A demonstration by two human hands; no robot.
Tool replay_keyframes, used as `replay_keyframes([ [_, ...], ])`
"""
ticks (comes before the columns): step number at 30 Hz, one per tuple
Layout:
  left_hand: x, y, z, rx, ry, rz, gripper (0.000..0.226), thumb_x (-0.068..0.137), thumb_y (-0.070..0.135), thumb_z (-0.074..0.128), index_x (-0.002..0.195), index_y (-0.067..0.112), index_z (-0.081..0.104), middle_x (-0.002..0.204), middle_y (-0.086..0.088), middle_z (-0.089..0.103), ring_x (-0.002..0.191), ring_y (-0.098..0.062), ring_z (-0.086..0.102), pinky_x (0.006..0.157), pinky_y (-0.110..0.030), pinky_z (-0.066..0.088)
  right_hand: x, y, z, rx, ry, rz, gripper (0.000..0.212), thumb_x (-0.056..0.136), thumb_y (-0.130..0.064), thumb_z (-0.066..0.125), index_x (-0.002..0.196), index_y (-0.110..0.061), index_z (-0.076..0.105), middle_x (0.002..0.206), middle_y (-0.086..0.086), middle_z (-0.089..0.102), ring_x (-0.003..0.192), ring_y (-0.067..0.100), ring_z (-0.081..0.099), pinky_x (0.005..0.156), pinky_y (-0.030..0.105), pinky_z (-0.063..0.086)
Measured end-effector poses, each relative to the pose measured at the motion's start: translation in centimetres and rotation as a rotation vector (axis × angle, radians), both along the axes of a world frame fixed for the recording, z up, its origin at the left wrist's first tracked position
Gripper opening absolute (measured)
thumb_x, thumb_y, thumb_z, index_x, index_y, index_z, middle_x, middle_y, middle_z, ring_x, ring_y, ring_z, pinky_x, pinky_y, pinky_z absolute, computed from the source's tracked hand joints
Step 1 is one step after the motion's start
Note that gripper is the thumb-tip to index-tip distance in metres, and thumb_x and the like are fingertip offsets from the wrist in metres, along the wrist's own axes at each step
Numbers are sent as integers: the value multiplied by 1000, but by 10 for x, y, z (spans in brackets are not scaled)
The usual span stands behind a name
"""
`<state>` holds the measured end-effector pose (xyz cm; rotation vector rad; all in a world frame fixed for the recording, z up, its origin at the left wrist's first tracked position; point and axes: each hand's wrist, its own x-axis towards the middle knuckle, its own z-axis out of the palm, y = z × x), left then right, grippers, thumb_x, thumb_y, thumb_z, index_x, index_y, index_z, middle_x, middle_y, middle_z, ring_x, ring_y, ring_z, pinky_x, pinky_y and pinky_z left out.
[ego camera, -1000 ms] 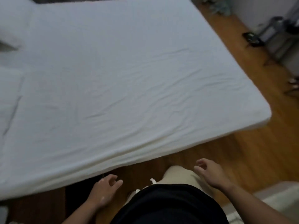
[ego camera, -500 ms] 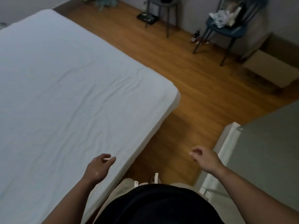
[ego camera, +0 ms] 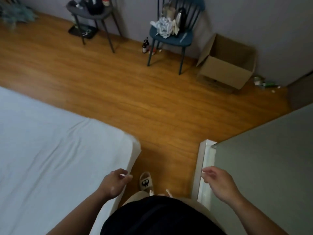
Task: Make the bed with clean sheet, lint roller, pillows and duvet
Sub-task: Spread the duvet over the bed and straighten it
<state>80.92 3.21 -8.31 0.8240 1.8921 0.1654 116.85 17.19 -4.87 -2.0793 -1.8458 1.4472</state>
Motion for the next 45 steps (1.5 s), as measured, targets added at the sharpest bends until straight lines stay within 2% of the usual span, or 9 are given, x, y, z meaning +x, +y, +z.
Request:
replay_keyframes([
  [5,-30,176,25,50,25,-177,48,96,51,55,131,18,59,124,-1,67,114,-21,61,97,-31,46,9,107,14,43,7,-226,6,91,-24,72,94,-28,74,82,-10,77,78,11,74,82,47,59],
  [9,-62,312,39,116,45,-190,48,97,50,54,132,17,57,123,-3,68,109,-21,63,93,-31,48,-13,232,2,40,39,-201,9,94,-23,69,95,-31,72,86,-10,77,82,12,73,84,46,58],
  [13,-95,398,30,113,68,-46,51,98,50,52,136,16,54,126,-6,67,110,-23,63,91,-32,49,-71,379,-10,-79,56,23,7,96,-26,66,98,-32,68,98,-7,74,90,16,72,85,42,57],
  [19,-138,433,26,60,13,421,50,95,52,56,133,19,56,124,-5,67,103,-19,64,92,-36,53,-226,588,15,-26,14,595,7,95,-35,66,101,-39,67,91,-10,74,88,11,70,82,39,57],
  [22,-164,429,16,42,0,675,46,97,47,56,132,17,57,125,-5,65,104,-17,63,92,-35,52,-334,657,34,94,53,711,6,95,-30,66,98,-35,67,89,-8,73,85,12,70,78,37,58],
  [28,-240,421,-19,13,-30,1003,44,97,42,57,131,15,58,131,-5,60,105,-13,54,85,-26,44,-529,712,31,135,106,840,11,94,-27,67,105,-27,71,81,-6,75,80,8,70,77,36,58],
  [35,-432,462,-20,-8,-57,1020,52,95,49,57,136,16,54,132,-4,61,115,-19,59,99,-35,49,-693,740,18,-45,51,795,9,96,-14,66,103,-16,71,81,4,76,82,18,72,73,36,54],
  [41,-638,505,4,125,93,1037,51,93,60,53,131,26,56,115,2,68,95,-10,65,75,-24,51,-858,791,4,-79,11,798,8,96,-18,66,103,-19,70,81,0,77,85,22,73,80,42,57],
  [45,-742,516,-1,111,147,1118,52,93,59,52,132,24,56,115,2,68,96,-10,66,77,-23,52,-1007,814,-22,-67,29,931,10,95,-18,67,105,-16,70,78,0,76,81,23,73,78,45,57],
])
